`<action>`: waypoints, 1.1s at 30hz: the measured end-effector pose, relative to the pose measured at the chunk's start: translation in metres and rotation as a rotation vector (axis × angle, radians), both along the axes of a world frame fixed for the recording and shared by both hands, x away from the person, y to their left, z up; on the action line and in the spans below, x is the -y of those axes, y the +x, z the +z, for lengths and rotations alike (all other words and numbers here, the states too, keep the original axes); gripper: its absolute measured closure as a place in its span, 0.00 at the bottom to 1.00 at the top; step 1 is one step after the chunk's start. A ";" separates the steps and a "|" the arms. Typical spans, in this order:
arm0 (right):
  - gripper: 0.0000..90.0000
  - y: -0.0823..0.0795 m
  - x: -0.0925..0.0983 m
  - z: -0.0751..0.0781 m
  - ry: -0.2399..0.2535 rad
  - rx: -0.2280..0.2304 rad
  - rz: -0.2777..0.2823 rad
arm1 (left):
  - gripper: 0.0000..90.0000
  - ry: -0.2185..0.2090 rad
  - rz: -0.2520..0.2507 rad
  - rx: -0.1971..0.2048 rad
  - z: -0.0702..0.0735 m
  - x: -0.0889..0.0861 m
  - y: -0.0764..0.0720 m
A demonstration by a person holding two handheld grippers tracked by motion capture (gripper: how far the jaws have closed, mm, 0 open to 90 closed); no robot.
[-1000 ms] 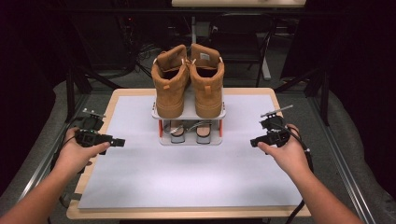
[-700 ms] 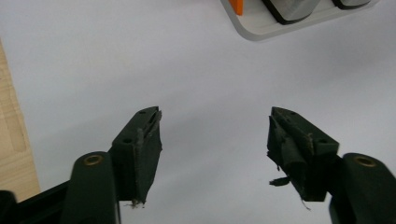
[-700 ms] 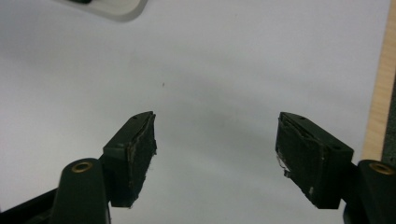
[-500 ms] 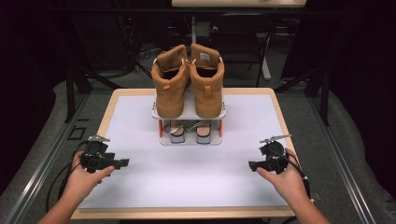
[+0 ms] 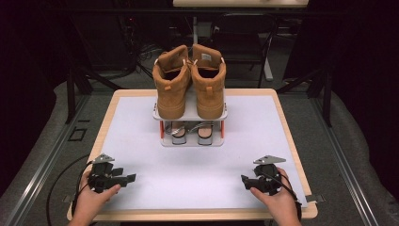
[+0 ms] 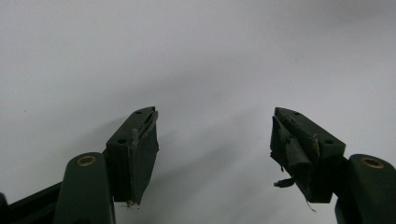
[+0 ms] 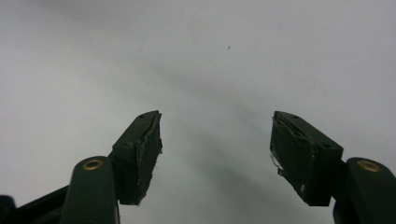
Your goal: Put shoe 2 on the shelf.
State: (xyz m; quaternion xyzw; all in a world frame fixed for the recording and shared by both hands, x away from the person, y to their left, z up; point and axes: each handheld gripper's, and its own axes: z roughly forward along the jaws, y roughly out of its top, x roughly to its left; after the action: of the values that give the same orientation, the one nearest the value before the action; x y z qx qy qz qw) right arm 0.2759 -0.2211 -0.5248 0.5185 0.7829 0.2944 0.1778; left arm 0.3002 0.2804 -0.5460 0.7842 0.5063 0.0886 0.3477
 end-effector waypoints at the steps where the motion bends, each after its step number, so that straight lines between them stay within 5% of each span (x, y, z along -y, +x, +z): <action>1: 0.35 -0.002 -0.002 -0.003 -0.019 0.015 0.000 | 0.36 0.006 -0.004 0.006 -0.001 0.001 0.000; 7: 0.30 -0.002 -0.006 -0.012 -0.035 0.003 -0.010 | 0.36 0.025 -0.024 0.041 -0.007 0.006 0.000; 10: 0.22 0.000 -0.008 -0.020 0.006 0.000 -0.013 | 0.35 0.032 -0.036 0.066 -0.010 0.009 -0.001; 11: 0.21 0.000 -0.007 -0.019 -0.029 -0.016 -0.001 | 0.35 0.034 -0.042 0.077 -0.011 0.011 -0.002; 14: 0.18 0.000 -0.010 -0.030 0.029 0.005 -0.017 | 0.35 0.046 -0.050 0.093 -0.012 0.012 -0.003; 21: 0.17 -0.006 -0.010 -0.034 -0.004 0.033 0.019 | 0.34 0.035 -0.067 0.111 -0.014 0.010 -0.009; 23: 0.17 -0.010 -0.011 -0.035 0.043 0.071 0.015 | 0.34 0.042 -0.080 0.118 -0.014 0.010 -0.012; 26: 0.17 -0.011 -0.014 -0.034 0.037 0.099 0.026 | 0.34 0.057 -0.089 0.124 -0.014 0.010 -0.013; 33: 0.17 -0.009 -0.018 -0.039 0.017 0.080 0.035 | 0.34 0.076 -0.098 0.138 -0.015 0.011 -0.013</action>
State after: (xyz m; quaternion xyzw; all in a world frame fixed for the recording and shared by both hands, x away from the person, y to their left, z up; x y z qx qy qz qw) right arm 0.2671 -0.2034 -0.5639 0.4940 0.7815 0.3246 0.1996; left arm 0.2873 0.2691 -0.5608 0.8126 0.4387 0.1442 0.3557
